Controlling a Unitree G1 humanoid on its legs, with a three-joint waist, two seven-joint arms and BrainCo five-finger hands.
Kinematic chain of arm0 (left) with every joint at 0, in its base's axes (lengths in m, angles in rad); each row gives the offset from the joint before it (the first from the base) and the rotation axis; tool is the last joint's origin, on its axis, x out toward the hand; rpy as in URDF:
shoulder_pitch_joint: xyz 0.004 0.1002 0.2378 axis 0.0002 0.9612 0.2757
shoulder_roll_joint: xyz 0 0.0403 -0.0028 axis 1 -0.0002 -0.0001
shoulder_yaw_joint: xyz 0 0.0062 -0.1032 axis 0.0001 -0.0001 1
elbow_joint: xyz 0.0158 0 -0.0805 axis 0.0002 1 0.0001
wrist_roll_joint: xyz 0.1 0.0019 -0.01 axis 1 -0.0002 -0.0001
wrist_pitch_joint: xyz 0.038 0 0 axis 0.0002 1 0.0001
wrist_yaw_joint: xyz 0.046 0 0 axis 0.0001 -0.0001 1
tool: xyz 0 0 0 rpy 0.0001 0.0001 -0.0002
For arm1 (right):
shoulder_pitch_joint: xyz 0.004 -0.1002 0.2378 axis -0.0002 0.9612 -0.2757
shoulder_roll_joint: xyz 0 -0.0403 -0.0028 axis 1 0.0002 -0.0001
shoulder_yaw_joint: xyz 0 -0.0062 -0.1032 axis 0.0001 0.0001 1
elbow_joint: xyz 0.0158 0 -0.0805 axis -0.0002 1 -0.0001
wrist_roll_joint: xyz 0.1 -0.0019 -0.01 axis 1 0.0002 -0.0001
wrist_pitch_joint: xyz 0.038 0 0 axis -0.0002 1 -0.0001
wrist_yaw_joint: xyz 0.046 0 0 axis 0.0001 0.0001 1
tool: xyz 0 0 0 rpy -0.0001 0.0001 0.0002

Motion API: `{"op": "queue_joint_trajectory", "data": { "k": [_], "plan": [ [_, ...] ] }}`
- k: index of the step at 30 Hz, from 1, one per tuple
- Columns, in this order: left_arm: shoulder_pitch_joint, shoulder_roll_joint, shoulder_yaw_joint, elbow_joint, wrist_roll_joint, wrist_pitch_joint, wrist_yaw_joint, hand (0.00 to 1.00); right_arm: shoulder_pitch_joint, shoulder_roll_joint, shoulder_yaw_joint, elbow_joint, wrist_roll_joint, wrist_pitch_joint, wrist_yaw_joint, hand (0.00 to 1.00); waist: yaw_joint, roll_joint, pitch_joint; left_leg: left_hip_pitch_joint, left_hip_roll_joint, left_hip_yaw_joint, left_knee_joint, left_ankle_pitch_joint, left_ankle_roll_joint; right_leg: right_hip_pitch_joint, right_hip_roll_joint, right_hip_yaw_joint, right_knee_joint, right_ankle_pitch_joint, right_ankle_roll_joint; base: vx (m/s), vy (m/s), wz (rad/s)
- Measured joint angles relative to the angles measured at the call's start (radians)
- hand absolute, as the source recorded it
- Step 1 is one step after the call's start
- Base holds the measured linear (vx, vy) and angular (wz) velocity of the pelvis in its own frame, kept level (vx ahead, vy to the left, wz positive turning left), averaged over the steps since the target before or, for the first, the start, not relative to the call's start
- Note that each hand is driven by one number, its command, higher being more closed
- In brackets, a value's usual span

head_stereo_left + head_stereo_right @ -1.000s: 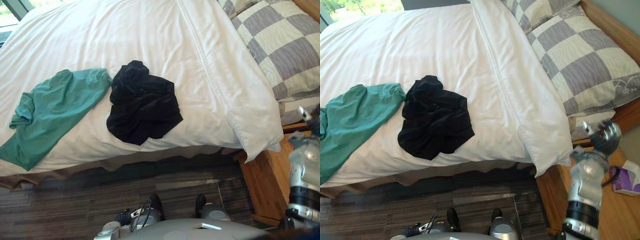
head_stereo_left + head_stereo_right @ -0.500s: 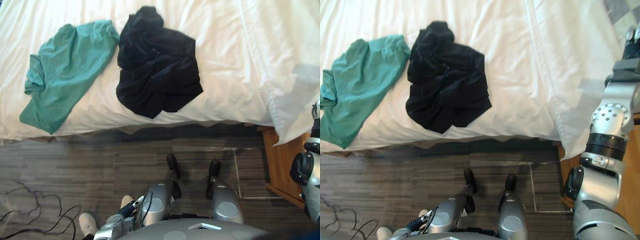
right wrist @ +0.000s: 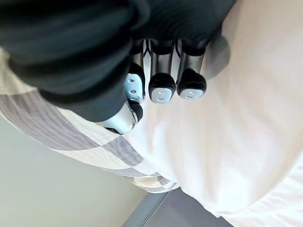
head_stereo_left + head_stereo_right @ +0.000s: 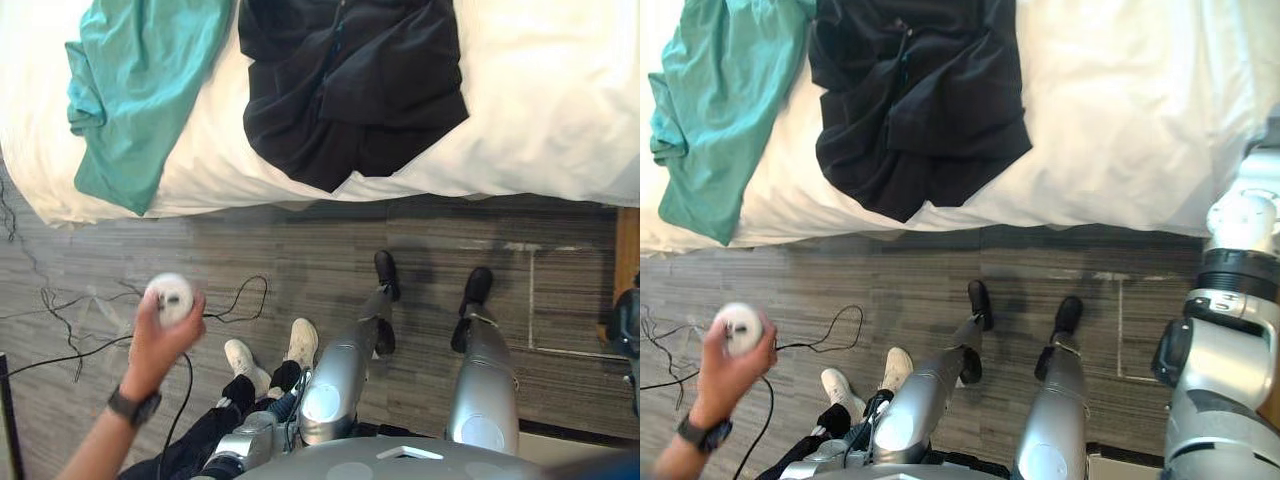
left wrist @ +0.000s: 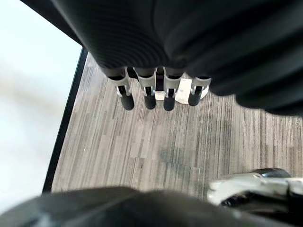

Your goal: Tidy the bed and pick cloth on bed and put in laundry

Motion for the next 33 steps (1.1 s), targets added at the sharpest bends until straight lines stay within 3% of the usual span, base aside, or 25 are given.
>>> {"op": "queue_joint_trajectory", "data": {
  "k": [3, 7, 8, 10, 12, 16, 19, 20, 23, 25, 27, 29, 33],
  "plan": [
    [0.000, -0.003, 0.002, 0.012, 0.002, -0.032, -0.011, 0.00, 0.039, 0.015, -0.035, -0.016, 0.016, -0.006, 0.069, 1.00, 0.005, -0.001, 0.001, 0.000, 0.000, 0.015, 0.000, -0.006, 0.008, -0.013, 0.001, 0.019, 0.012, -0.002, 0.002, 0.00, 0.000, -0.13],
    [-0.003, -0.014, 0.029, 0.041, 0.016, -0.062, -0.030, 0.00, 0.163, 0.130, -0.085, -0.109, -0.055, -0.016, 0.143, 1.00, -0.013, -0.010, 0.007, 0.044, -0.001, 0.042, 0.000, -0.005, 0.013, 0.007, 0.001, 0.047, 0.029, -0.015, 0.003, 0.05, -0.022, -0.22],
    [-0.003, -0.018, 0.050, 0.042, 0.038, -0.065, -0.030, 0.00, 0.228, 0.191, -0.086, -0.144, -0.078, -0.025, 0.154, 1.00, -0.032, -0.022, 0.016, 0.080, 0.000, 0.045, 0.000, -0.008, 0.009, 0.038, 0.003, 0.050, 0.032, -0.025, 0.001, 0.05, -0.033, -0.14],
    [-0.003, -0.022, 0.072, 0.041, 0.047, -0.069, -0.029, 0.00, 0.306, 0.267, -0.077, -0.162, -0.117, -0.041, 0.153, 1.00, -0.056, -0.042, 0.030, 0.117, 0.004, 0.045, 0.000, -0.015, 0.005, 0.076, 0.008, 0.049, 0.030, -0.036, -0.001, 0.05, -0.051, -0.10],
    [-0.002, -0.022, 0.112, 0.035, 0.083, -0.068, -0.029, 0.00, 0.454, 0.396, -0.073, -0.163, -0.188, -0.042, 0.126, 1.00, -0.085, -0.064, 0.042, 0.157, 0.015, 0.043, 0.000, -0.027, -0.012, 0.128, 0.020, 0.041, 0.004, -0.048, 0.007, 0.07, -0.050, -0.07],
    [-0.001, -0.032, 0.155, 0.031, 0.122, -0.029, -0.011, 0.00, 0.697, 0.550, -0.024, -0.142, -0.288, -0.018, 0.084, 1.00, -0.117, -0.071, 0.046, 0.209, 0.021, 0.045, 0.001, -0.037, -0.026, 0.203, 0.030, 0.032, -0.035, -0.033, 0.001, 0.11, -0.022, -0.04],
    [0.009, -0.028, 0.206, 0.025, 0.123, -0.008, 0.022, 0.00, 0.828, 0.622, 0.044, -0.114, -0.366, 0.002, 0.098, 1.00, -0.129, -0.119, 0.020, 0.282, 0.027, 0.069, 0.001, -0.045, -0.035, 0.292, 0.041, 0.034, -0.084, -0.023, 0.006, 0.11, -0.011, -0.19],
    [0.016, -0.019, 0.226, 0.026, 0.123, -0.007, 0.025, 0.00, 0.859, 0.641, 0.067, -0.084, -0.404, 0.010, 0.099, 0.00, -0.137, -0.149, -0.010, 0.302, 0.032, 0.068, 0.000, -0.047, -0.036, 0.320, 0.047, 0.033, -0.099, -0.023, 0.006, 0.07, -0.016, -0.06],
    [0.018, 0.004, 0.252, 0.033, 0.123, 0.011, 0.037, 0.00, 0.911, 0.658, 0.075, 0.061, -0.537, 0.053, 0.108, 0.00, -0.137, -0.208, -0.082, 0.357, 0.048, 0.066, -0.001, -0.071, -0.022, 0.399, 0.070, 0.020, -0.146, -0.021, 0.004, 0.10, -0.019, 0.00],
    [0.019, 0.007, 0.269, 0.037, 0.135, 0.012, 0.044, 0.00, 0.941, 0.659, 0.070, 0.167, -0.576, 0.073, 0.122, 0.00, -0.134, -0.231, -0.117, 0.392, 0.050, 0.060, -0.005, -0.082, -0.018, 0.453, 0.076, 0.008, -0.171, -0.021, 0.004, 0.06, 0.007, 0.12],
    [0.021, 0.003, 0.286, 0.048, 0.153, 0.013, 0.045, 0.00, 0.970, 0.661, 0.057, 0.244, -0.620, 0.095, 0.137, 0.00, -0.135, -0.239, -0.144, 0.419, 0.048, 0.049, -0.005, -0.090, -0.012, 0.495, 0.076, -0.005, -0.192, -0.024, 0.009, 0.03, 0.020, 0.13],
    [0.019, -0.002, 0.295, 0.077, 0.186, 0.010, 0.043, 0.00, 0.998, 0.660, 0.047, 0.331, -0.766, 0.146, 0.178, 0.00, -0.136, -0.244, -0.173, 0.449, 0.045, 0.037, -0.006, -0.098, -0.012, 0.534, 0.074, -0.011, -0.208, -0.027, 0.014, 0.02, 0.024, 0.07],
    [0.017, -0.005, 0.293, 0.100, 0.248, 0.011, 0.041, 0.00, 1.026, 0.664, 0.052, 0.393, -0.977, 0.182, 0.255, 0.00, -0.137, -0.253, -0.200, 0.483, 0.042, 0.026, -0.006, -0.106, -0.014, 0.575, 0.073, -0.026, -0.221, -0.028, 0.016, 0.00, 0.019, 0.05]
  ]
}}
